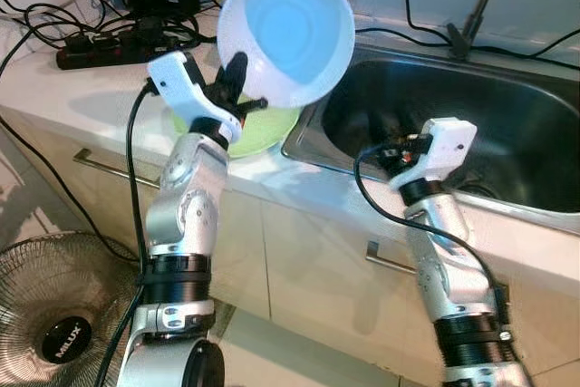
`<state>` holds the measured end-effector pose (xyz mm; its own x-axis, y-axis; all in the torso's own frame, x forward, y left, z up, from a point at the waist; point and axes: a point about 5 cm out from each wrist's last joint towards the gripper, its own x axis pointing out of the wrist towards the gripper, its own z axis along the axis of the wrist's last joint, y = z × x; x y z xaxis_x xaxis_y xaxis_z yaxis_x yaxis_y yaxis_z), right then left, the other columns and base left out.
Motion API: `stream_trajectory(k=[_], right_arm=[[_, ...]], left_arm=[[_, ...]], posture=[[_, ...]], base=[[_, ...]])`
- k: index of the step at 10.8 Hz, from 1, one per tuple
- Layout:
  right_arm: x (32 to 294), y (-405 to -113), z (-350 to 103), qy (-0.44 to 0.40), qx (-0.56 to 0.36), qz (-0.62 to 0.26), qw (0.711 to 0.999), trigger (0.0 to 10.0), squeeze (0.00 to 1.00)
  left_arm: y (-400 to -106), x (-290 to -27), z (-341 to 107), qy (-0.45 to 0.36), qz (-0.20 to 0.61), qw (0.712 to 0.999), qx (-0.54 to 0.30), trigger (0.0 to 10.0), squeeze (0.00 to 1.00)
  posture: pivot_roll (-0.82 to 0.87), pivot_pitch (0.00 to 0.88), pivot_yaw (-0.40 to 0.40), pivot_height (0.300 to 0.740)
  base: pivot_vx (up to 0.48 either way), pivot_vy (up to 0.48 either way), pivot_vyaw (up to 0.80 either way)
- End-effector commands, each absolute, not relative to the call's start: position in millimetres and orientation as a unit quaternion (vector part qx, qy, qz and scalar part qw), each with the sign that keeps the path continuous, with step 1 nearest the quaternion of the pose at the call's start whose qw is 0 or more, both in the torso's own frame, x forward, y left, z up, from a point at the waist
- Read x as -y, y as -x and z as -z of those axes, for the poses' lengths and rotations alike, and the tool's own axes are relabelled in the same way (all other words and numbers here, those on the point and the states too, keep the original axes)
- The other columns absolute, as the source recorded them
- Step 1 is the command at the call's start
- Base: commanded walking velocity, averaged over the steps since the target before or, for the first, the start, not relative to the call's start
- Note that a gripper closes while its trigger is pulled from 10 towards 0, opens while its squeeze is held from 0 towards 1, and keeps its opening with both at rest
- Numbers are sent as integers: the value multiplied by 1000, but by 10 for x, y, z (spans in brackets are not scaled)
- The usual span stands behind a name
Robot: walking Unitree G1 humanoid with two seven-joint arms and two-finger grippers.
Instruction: Kitchen organization
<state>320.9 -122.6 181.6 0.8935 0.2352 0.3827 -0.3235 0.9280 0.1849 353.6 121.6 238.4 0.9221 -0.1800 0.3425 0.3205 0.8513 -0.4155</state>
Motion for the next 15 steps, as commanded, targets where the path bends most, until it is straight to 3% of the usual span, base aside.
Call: stream_trajectory(k=[1, 4, 12, 13, 14, 15], right_arm=[[1217, -3203, -1904, -143, 189, -158, 959, 10000, 0], [1149, -3168, -1977, -205, 181, -202, 940, 10000, 0], [1128, -3140, -2002, -225, 172, -210, 936, 10000, 0], [1130, -3143, -2001, -226, 172, -208, 936, 3137, 0], [1131, -3145, -2002, -226, 172, -206, 936, 0, 0], [1131, -3146, -2002, -227, 173, -206, 936, 0, 0]], left_arm=[[-3486, -1168, -2501, 224, 145, 947, 177, 10000, 0], [-3471, -1092, -2490, 215, 153, 949, 173, 10000, 0], [-3379, -843, -2398, 202, 235, 941, 137, 10000, 0], [-3375, -836, -2385, 203, 240, 940, 133, 10000, 0], [-3371, -829, -2371, 203, 244, 940, 129, 10000, 0], [-3358, -807, -2345, 203, 251, 938, 123, 10000, 0]], posture=[[183, 41, 9, 740], [179, 41, 10, 740], [181, 42, 13, 740], [184, 44, 12, 740], [182, 44, 13, 740], [182, 45, 13, 740]], base=[[0, 0, 0], [0, 0, 0], [0, 0, 0], [0, 0, 0], [0, 0, 0], [0, 0, 0]])
